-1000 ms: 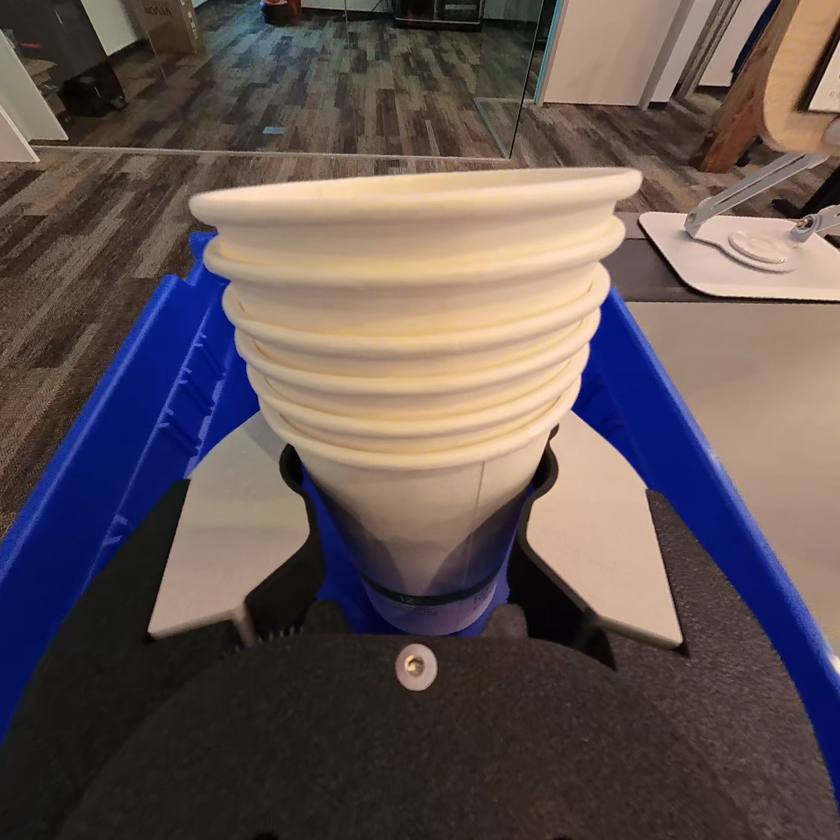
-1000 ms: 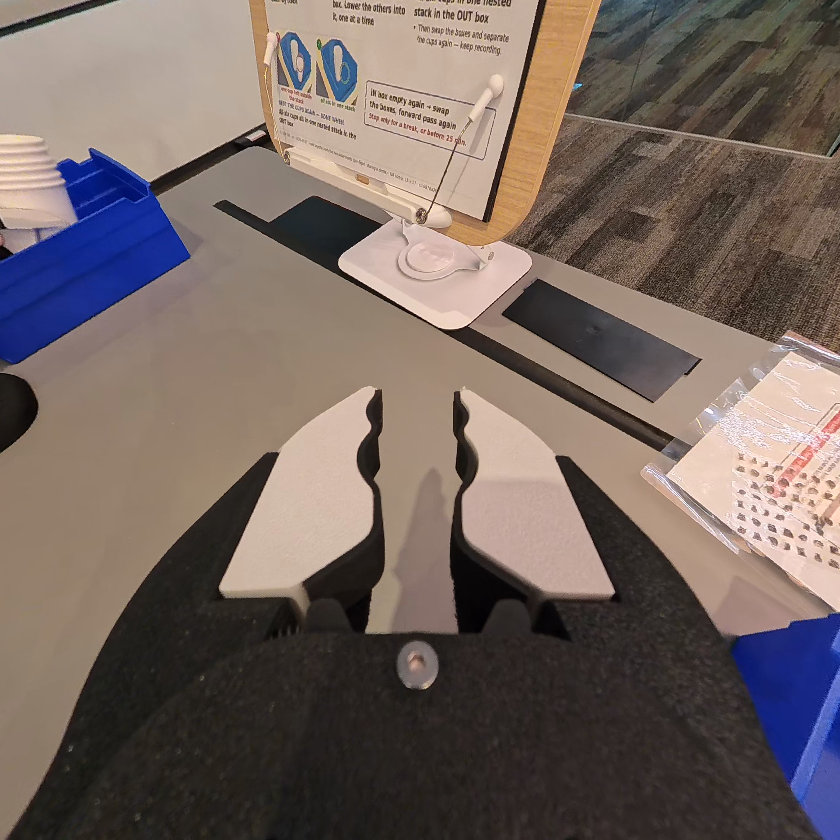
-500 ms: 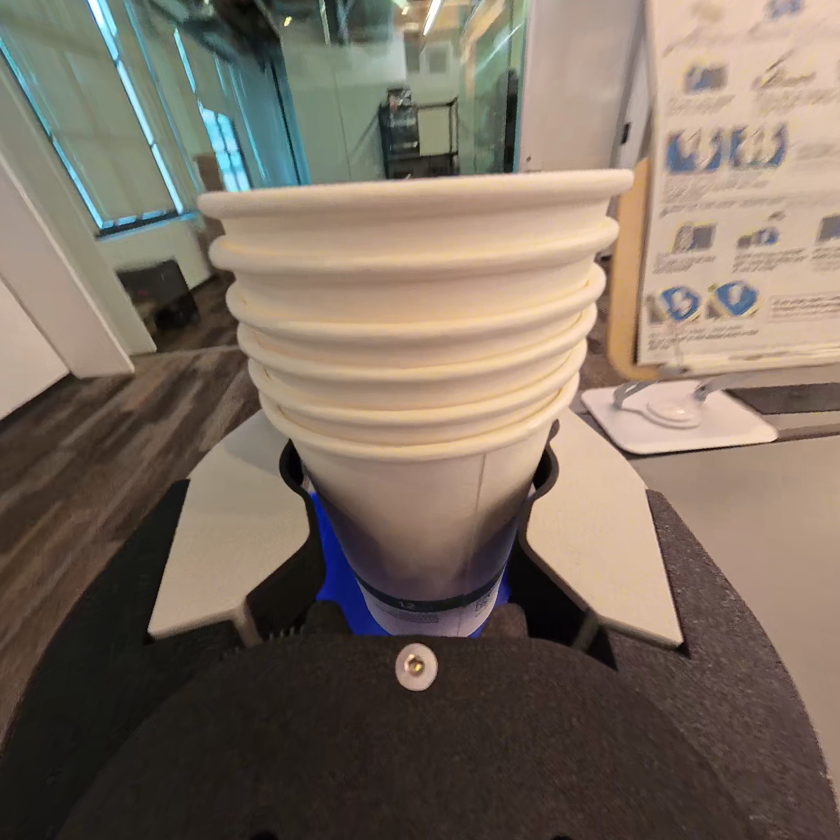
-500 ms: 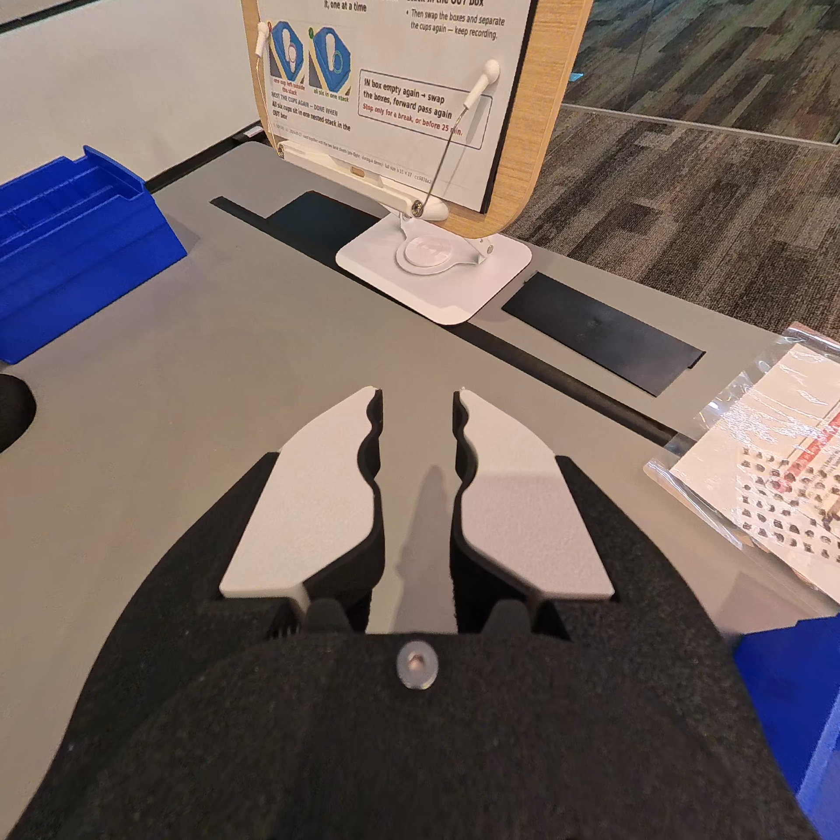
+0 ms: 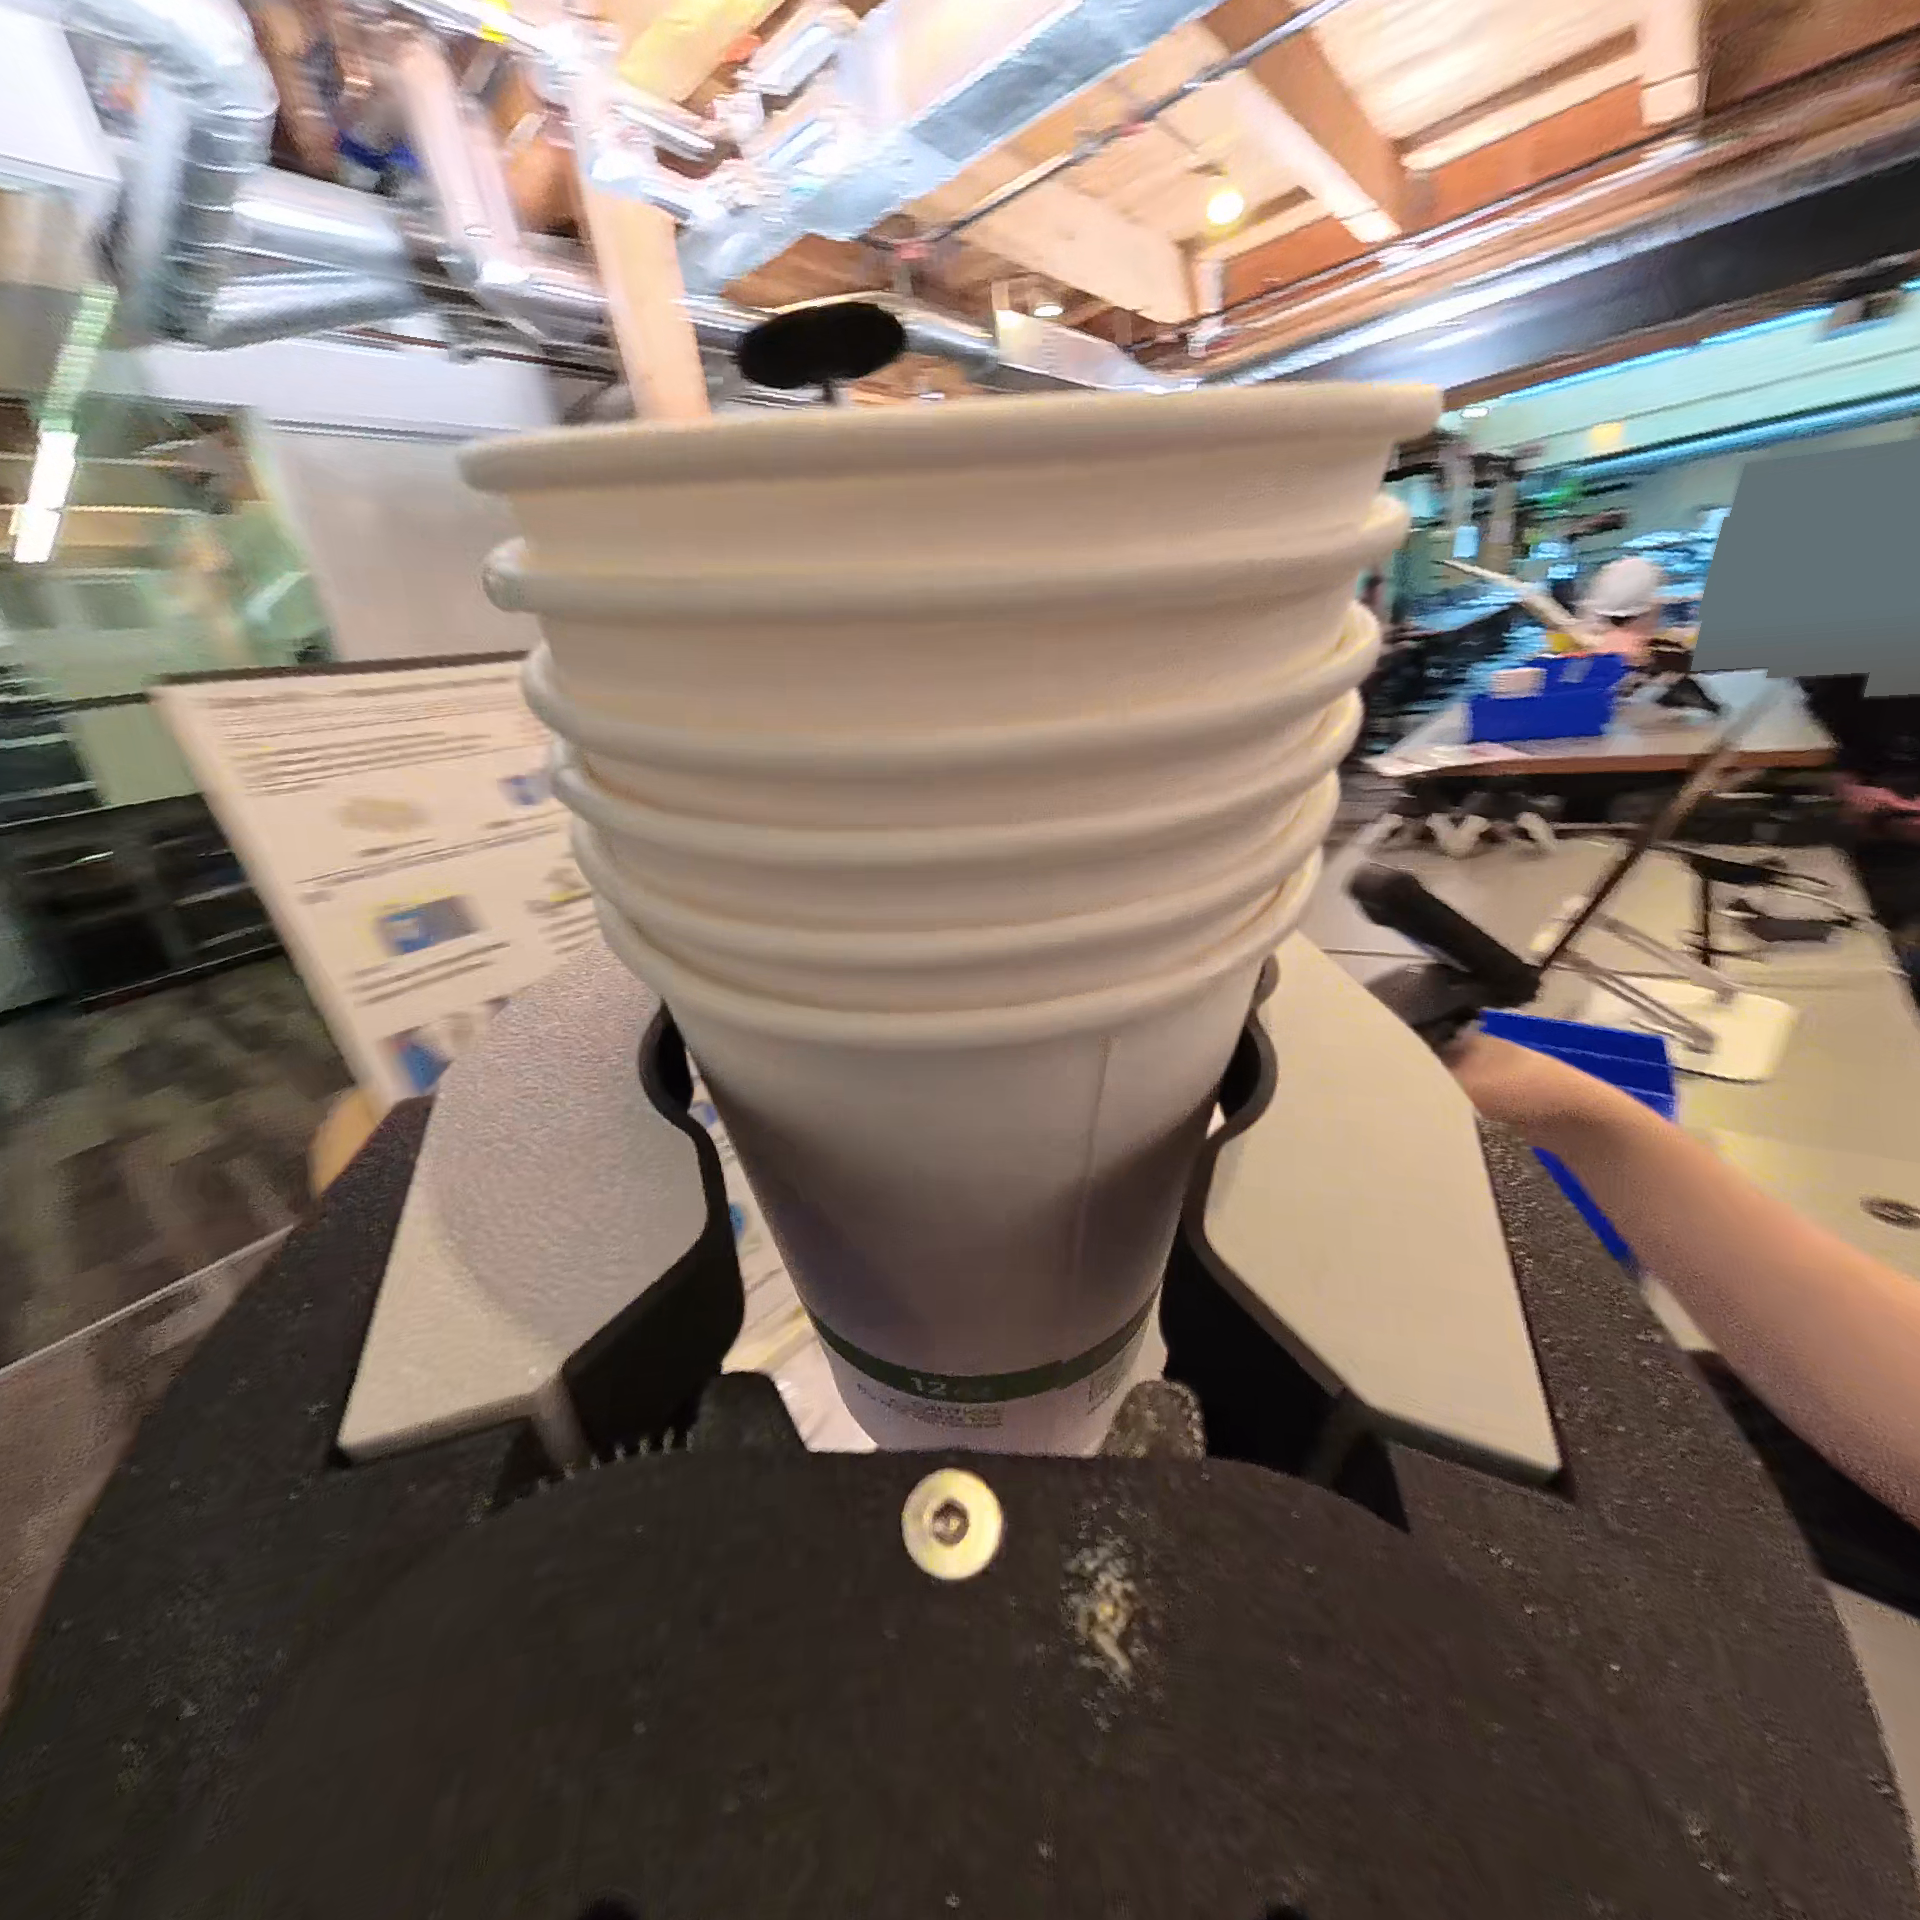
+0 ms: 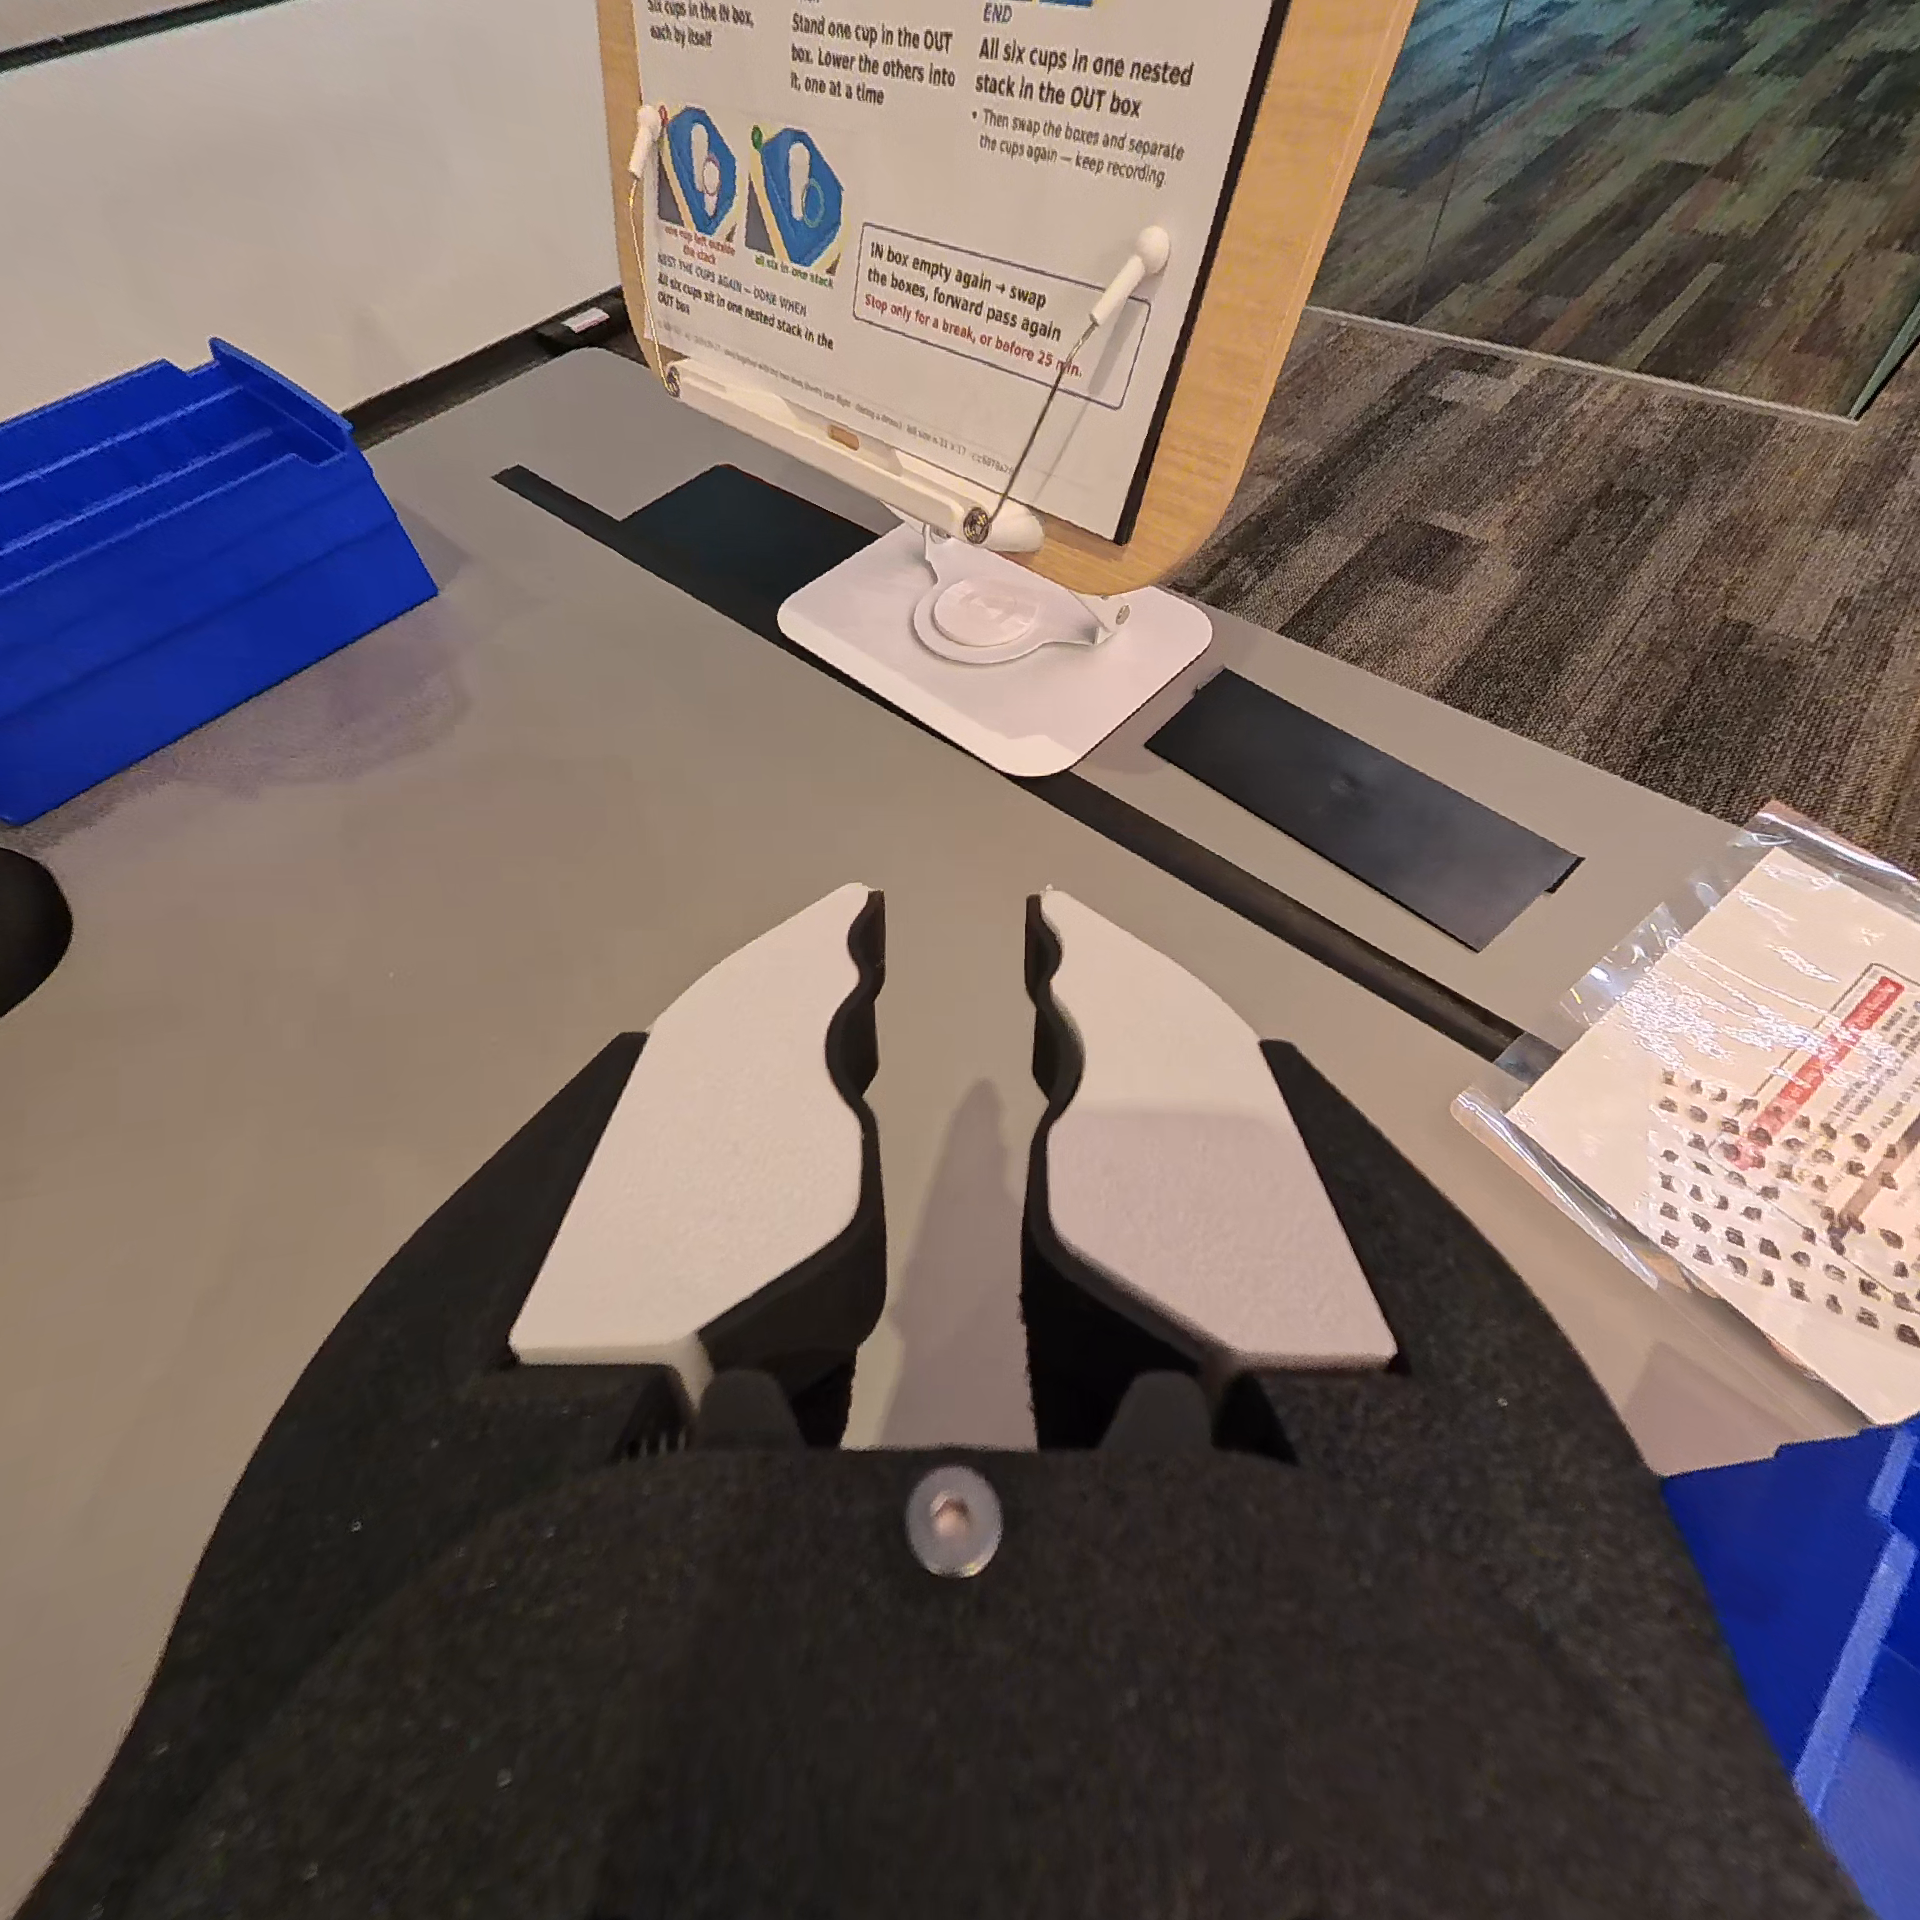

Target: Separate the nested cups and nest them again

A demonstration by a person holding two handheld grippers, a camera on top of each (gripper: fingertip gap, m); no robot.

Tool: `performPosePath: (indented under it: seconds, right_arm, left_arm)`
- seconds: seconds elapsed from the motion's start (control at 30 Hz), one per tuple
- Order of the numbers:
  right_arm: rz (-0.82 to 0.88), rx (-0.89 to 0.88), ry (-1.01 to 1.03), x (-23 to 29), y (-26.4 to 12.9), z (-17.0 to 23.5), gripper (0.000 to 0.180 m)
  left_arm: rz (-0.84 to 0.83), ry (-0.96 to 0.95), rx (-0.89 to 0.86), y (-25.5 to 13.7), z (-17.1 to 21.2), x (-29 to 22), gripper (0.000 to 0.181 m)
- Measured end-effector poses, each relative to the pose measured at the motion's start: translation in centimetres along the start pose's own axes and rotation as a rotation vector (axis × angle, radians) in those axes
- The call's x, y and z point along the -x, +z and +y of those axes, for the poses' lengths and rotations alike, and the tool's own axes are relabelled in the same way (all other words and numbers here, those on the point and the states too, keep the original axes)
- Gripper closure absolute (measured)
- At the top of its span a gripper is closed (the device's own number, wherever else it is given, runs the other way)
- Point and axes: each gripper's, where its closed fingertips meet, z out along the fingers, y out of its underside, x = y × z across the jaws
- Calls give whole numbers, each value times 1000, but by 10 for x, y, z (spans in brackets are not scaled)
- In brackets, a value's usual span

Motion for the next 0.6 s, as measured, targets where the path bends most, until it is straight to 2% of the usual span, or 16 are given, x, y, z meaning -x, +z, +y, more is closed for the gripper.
performPosePath:
  seconds: [0.1, 0.27, 0.4, 0.5, 0.6]
  right_arm:
    - [9, -1, -14, 0, 0, -1, 155]
    - [18, -1, -48, 4, 3, -3, 155]
    - [38, 8, -87, 6, 6, -4, 155]
    - [58, 19, -125, 6, 8, -4, 155]
    - [53, 17, -129, 8, 11, -4, 155]
  left_arm:
    - [136, -26, -4, 31, 23, -49, 80]
    - [284, -32, 54, 63, 89, -103, 80]
    - [317, -52, 115, 74, 147, -118, 80]
    - [357, -108, 110, 78, 171, -123, 80]
    - [376, -87, 158, 81, 190, -125, 80]
